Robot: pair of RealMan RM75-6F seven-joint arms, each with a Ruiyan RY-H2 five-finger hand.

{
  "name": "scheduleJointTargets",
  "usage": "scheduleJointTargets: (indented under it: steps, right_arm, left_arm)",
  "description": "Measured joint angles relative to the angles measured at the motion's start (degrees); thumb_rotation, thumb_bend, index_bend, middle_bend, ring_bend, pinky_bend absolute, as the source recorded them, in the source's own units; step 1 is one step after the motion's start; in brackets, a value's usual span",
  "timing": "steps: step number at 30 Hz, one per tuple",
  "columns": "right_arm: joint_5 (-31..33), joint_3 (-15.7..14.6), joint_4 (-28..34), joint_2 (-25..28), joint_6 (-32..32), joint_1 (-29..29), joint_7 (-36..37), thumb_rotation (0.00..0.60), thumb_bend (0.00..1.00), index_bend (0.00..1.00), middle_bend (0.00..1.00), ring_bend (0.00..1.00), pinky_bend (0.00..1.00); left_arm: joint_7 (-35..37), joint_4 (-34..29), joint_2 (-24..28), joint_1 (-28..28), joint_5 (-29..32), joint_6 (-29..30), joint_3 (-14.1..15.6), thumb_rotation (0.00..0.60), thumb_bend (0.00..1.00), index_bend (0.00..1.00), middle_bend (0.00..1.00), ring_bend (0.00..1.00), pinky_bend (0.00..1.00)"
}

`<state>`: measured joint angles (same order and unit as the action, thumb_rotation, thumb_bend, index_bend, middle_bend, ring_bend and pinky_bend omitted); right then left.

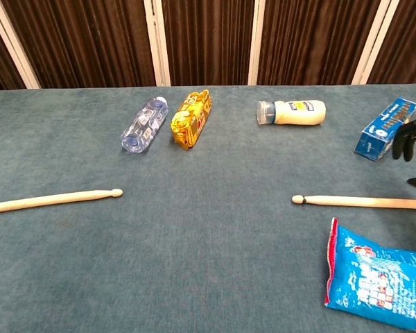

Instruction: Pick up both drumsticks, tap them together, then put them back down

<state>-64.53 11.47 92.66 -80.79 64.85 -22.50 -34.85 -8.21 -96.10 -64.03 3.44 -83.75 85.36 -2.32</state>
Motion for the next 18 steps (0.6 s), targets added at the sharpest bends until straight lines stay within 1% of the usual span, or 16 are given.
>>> scheduleJointTargets:
  steps: [6,9,18]
  right_arm:
    - [6.46,0.60,-2.96,-3.08,-1.14,-2.39,-4.69,0.600,0.31,0.49,0.47,0.26,0.00]
    - [8.35,0.48,-4.54,-4.17,-1.22,-3.11,-5.64,0.600,0.31,0.51,0.47,0.27,0.00]
    - [10.25,-1.01,-7.96,-6.25,-1.39,-3.95,-5.74,0.600,0.31,0.51,0.48,0.28,0.00]
  left_arm:
    - [0.24,0.16,0.14,0.07,0.48,0.01,-0.31,0.600,0.40,0.09,0.00,0.00,0.00]
    - [0.23,0.25,0.09,0.13,0.57,-0.11,-0.32,0.600,0.40,0.09,0.00,0.00,0.00]
    - [-0.62,0.25,-0.27,0.40,0.97,-0.57,-0.35,0.600,0.40,0.09,0.00,0.00,0.00]
